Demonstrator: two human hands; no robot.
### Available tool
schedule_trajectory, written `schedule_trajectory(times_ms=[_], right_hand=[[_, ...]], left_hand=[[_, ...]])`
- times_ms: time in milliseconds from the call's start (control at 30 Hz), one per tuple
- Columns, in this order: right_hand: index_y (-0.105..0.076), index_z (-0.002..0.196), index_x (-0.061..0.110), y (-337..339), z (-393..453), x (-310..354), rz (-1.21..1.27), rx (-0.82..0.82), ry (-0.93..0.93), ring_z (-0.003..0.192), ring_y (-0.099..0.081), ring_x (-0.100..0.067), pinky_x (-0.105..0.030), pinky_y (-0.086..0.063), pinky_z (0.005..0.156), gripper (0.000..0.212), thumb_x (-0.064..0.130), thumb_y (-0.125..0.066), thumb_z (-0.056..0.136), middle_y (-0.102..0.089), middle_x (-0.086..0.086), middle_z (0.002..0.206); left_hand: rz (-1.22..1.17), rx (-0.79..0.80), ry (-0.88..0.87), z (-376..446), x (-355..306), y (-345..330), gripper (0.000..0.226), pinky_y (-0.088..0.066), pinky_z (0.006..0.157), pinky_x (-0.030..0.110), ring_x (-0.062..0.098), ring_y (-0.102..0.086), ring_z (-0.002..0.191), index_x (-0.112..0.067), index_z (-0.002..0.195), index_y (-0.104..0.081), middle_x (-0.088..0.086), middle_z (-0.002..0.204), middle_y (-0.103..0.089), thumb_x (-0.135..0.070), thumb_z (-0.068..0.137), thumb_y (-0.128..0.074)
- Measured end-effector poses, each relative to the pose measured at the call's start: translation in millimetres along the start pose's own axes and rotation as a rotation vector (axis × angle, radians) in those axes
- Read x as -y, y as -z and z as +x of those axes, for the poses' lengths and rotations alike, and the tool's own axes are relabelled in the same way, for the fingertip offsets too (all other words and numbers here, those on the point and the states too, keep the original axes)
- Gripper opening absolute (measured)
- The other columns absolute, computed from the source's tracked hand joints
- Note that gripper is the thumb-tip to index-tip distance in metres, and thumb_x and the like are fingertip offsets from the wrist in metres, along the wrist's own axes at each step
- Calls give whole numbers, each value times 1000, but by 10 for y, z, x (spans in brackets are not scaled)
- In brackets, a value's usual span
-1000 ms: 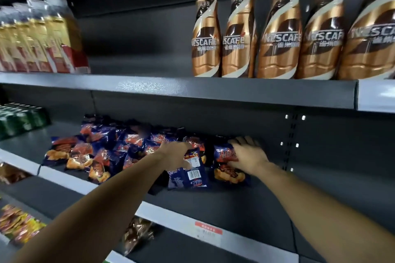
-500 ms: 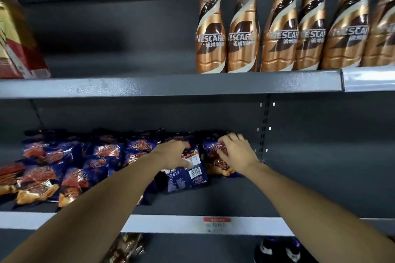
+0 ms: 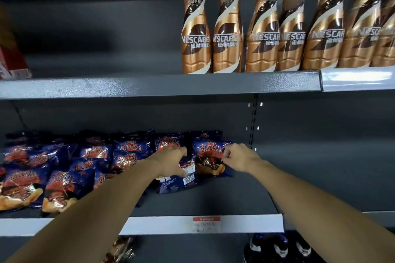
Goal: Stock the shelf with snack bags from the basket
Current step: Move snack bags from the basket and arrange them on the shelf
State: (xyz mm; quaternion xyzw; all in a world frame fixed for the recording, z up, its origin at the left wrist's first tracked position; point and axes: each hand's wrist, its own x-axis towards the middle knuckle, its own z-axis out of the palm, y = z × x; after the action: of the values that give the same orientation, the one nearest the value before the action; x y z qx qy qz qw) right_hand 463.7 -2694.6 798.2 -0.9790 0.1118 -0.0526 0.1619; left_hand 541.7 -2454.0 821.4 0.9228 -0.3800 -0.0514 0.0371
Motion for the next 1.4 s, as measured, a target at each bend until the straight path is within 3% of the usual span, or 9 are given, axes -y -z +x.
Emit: schedule_trajectory(times_ms=[200, 367, 467, 567, 833, 967, 1100, 1233, 1400], right_hand=[[-65, 86, 27, 5, 100, 4, -10, 12, 20, 89, -64, -14, -37, -55, 82, 13, 33, -57, 94, -68, 6, 99], [-61, 88, 33, -22, 157, 42, -5, 17, 49, 92, -63, -15, -37, -54, 84, 7, 37, -57, 93, -67, 7, 102], [-61, 90, 33, -12, 155, 52, -13, 27, 60, 92, -63, -15, -39, -55, 84, 7, 37, -57, 93, -67, 7, 103], [-64, 95, 30, -14, 135, 54, -18, 27, 69, 94, -63, -15, -38, -54, 84, 10, 36, -56, 93, -65, 8, 104], [-67, 87, 28, -35, 145, 133, 47, 102, 114, 90, -63, -12, -39, -54, 87, 11, 34, -59, 92, -67, 9, 96], [-67, 87, 19, -33, 155, 336, 123, 197, 127, 76, -64, -13, -30, -52, 74, 23, 40, -59, 95, -71, 0, 88], [-65, 87, 11, 2, 175, 468, 137, 130, 127, 66, -58, -15, -28, -44, 60, 43, 48, -46, 100, -65, -3, 76], [-62, 102, 1, 74, 217, 508, 275, 33, 65, 80, -69, -29, -41, -58, 74, 64, 58, -34, 100, -69, -16, 89], [-58, 121, 8, 91, 234, 634, 512, 115, 42, 97, -66, -18, -29, -59, 72, 77, 68, -69, 74, -62, -6, 115]], left_hand=[[-209, 183, 66, -32, 21, 17, 77, -47, 96, 36, 19, -56, 112, -22, 134, -41, 4, 129, -55, -69, 77, -64], [-322, 272, 179, -77, 70, -87, 85, -34, 109, 45, 22, -45, 129, -36, 132, -53, -1, 142, -49, -90, 77, -17], [-241, 322, 182, -34, 169, -210, 57, -41, 93, 36, 28, -55, 117, -18, 125, -57, 3, 118, -59, -63, 95, -37], [-174, 402, 171, -40, 210, -349, 62, -44, 86, 33, 19, -58, 104, -19, 118, -63, 1, 112, -63, -70, 86, -50], [-334, 220, 145, -26, 249, -242, 39, -42, 71, 27, 12, -55, 84, -13, 103, -66, 4, 100, -65, -47, 85, -69], [-551, 77, 188, -97, 358, -46, 38, -50, 84, 32, 15, -61, 99, -22, 112, -54, 1, 112, -64, -38, 84, -74], [-712, -42, 243, -163, 364, 67, 54, -50, 65, 27, 14, -59, 94, -20, 136, -42, 4, 118, -61, -33, 90, -67], [-895, -130, 378, -177, 389, 29, 59, -55, 81, 44, 23, -53, 109, -14, 144, -36, 11, 135, -51, -34, 94, -62], [-1323, -219, 528, -220, 269, 9, 65, -48, 90, 64, 37, -35, 134, -4, 146, -24, 19, 148, -33, -26, 96, -59]])
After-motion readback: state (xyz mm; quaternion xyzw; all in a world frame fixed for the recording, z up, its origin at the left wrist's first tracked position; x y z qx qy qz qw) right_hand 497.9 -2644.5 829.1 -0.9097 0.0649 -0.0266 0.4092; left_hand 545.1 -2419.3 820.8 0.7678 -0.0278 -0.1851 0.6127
